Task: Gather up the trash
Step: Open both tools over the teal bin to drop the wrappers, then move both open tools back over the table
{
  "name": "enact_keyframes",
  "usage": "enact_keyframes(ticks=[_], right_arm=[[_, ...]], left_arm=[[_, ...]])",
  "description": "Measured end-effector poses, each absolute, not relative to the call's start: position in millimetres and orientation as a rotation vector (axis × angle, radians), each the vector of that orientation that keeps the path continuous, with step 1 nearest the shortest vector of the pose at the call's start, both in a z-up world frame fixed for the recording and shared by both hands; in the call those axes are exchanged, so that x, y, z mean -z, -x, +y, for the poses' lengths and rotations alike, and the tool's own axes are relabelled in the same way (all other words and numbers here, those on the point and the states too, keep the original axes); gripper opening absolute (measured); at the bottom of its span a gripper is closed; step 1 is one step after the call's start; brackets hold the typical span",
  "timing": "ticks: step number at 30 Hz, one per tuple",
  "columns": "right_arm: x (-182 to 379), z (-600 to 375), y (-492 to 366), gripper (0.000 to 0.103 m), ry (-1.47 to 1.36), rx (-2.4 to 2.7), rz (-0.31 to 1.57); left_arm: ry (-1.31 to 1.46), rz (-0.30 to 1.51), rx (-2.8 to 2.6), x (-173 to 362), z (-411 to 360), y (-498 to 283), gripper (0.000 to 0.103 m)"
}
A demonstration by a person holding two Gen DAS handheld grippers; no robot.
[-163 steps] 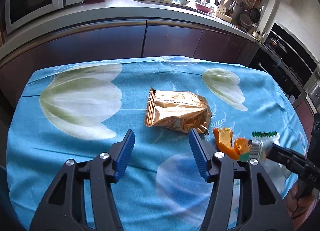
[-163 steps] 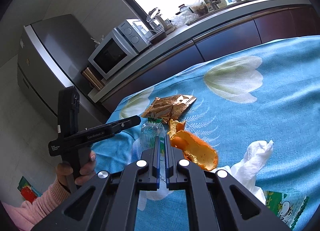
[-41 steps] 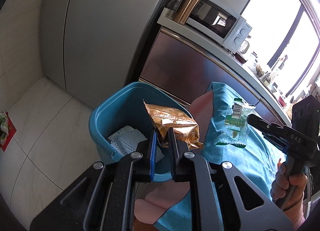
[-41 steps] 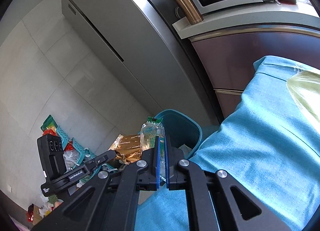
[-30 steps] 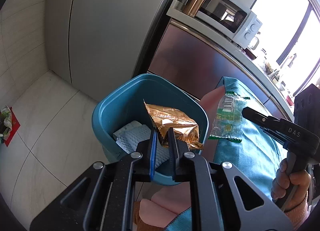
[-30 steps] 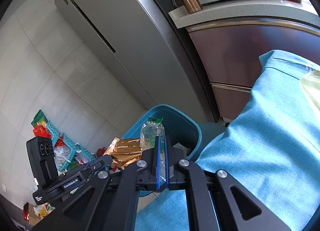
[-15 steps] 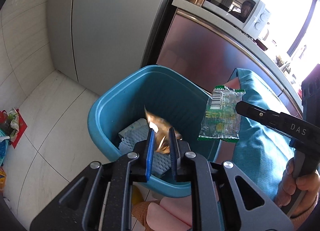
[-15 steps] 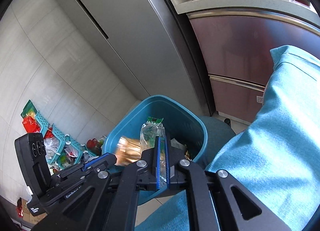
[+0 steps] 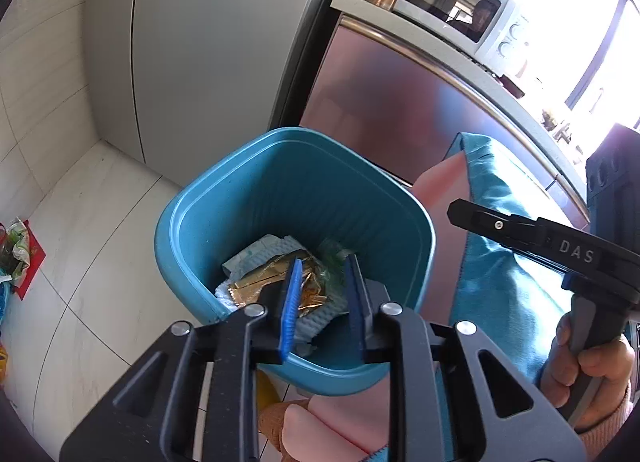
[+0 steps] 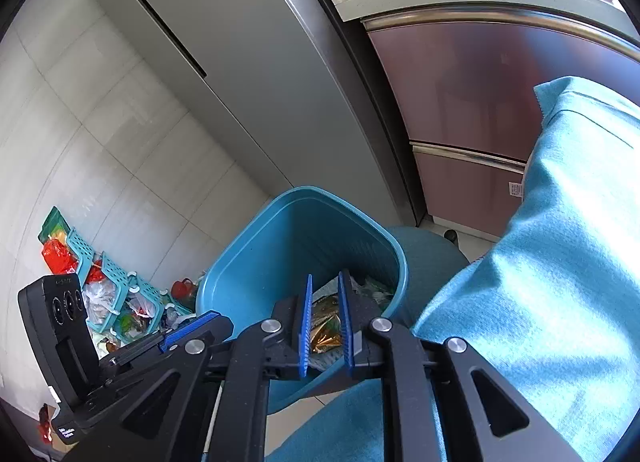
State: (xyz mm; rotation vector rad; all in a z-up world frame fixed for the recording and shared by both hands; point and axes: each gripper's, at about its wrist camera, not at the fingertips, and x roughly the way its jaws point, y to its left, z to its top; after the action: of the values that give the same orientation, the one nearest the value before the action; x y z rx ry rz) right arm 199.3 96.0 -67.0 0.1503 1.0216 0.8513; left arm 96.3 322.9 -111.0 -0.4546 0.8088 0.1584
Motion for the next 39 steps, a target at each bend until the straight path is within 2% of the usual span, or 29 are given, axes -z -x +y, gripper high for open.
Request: enact_keyframes(ticks=[3,7,14,20,39], right_arm=[[66,91,-197,0.014,-0.16,-0.855,1.016],[57,76,-190,0.017,-0.172,-0.87,0.992],[30,31,-158,0.03,-0.15,-0.887,0.882],[17,-27,-125,0.033,-0.144,-0.833,0.798],[16,-261,-39,0.034,-0.235,-0.303,0.654]], left_arm=[[0.452,0.794,-0.138,106,319,-92,0.025],[0.437,0.761,-0.091,94,310,-86,0.036],[0.393,0.701,0.027,70,277,-76,0.052],[0.324,0.673,0.162,51,224,-75,0.058],[0.092,0.741,0.576,41,10,-75,0.058]])
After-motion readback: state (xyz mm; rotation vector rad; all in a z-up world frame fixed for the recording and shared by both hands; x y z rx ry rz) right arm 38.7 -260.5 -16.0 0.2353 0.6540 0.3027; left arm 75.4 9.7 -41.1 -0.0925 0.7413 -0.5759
